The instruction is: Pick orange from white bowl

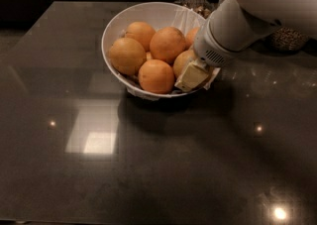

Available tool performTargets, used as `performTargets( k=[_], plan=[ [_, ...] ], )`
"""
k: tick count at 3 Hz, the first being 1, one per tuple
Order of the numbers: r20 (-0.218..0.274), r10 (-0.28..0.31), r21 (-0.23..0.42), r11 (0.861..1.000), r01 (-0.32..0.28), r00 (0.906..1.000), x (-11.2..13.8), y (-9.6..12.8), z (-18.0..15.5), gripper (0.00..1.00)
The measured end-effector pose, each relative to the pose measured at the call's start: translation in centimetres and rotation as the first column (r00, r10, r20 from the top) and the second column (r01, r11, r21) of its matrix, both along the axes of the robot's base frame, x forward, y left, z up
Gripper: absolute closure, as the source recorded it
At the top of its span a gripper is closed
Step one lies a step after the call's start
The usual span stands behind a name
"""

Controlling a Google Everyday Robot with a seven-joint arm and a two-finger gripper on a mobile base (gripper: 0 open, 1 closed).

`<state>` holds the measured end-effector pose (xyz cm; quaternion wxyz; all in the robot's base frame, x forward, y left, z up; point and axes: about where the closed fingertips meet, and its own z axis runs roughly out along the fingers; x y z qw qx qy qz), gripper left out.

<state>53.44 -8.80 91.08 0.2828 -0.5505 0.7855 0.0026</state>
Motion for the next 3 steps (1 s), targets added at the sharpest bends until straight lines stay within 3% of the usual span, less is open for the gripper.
performTargets(
  k=[1,2,3],
  plan=[
    [0.0,0.0,0.0,1.0,0.0,1.0,0.0,0.0,0.0,0.95],
    [0.0,0.001,0.001,1.0,-0.001,1.0,0.0,0.0,0.0,1.0],
    [0.006,0.032,0.048,0.998,-0.032,0.9995,-0.2,0.2,1.3,1.0]
  ],
)
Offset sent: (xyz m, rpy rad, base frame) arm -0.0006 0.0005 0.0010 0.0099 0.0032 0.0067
